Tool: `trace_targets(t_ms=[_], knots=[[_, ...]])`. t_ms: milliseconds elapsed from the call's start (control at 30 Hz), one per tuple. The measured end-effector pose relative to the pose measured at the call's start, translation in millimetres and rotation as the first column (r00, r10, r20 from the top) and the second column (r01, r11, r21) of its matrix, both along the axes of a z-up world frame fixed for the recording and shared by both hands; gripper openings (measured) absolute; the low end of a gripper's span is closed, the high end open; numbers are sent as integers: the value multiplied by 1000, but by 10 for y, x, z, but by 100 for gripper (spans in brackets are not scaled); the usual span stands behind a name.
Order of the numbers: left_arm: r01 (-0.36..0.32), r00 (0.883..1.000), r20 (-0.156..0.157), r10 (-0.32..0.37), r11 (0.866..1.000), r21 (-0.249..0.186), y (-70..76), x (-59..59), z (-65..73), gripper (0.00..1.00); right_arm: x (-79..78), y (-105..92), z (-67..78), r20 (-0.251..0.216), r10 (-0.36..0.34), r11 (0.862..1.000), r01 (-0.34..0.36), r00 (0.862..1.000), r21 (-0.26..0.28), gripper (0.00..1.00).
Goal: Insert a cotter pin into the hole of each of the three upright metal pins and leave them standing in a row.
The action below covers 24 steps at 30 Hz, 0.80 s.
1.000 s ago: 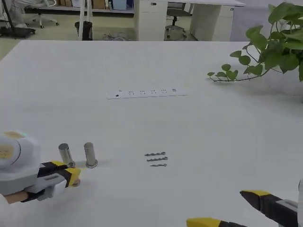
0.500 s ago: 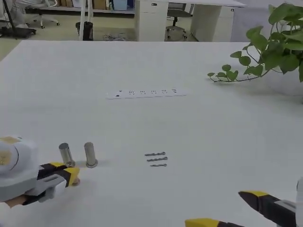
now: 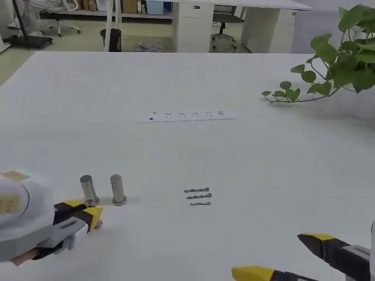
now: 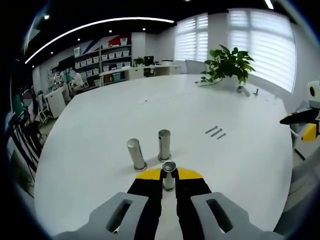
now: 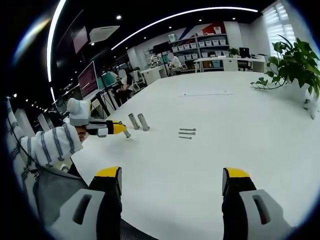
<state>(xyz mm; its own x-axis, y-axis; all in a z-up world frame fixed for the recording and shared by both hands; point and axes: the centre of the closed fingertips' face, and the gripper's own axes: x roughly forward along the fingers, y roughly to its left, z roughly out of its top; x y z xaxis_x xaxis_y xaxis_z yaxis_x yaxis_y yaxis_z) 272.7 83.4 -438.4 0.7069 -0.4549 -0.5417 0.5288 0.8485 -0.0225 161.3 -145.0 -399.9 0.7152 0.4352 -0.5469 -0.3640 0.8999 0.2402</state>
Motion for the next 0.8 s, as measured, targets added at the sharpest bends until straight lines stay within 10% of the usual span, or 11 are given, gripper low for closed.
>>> trace_targets(t_ms=[300, 800], knots=[[-41, 999, -20, 42, 998, 42, 11, -193, -78, 5, 0, 37, -9, 1, 20, 1000, -20, 1000, -1, 81], [-114, 993, -25, 113, 993, -21, 15, -403, -109, 5, 25, 128, -22, 0, 49, 999, -49, 999, 5, 80]])
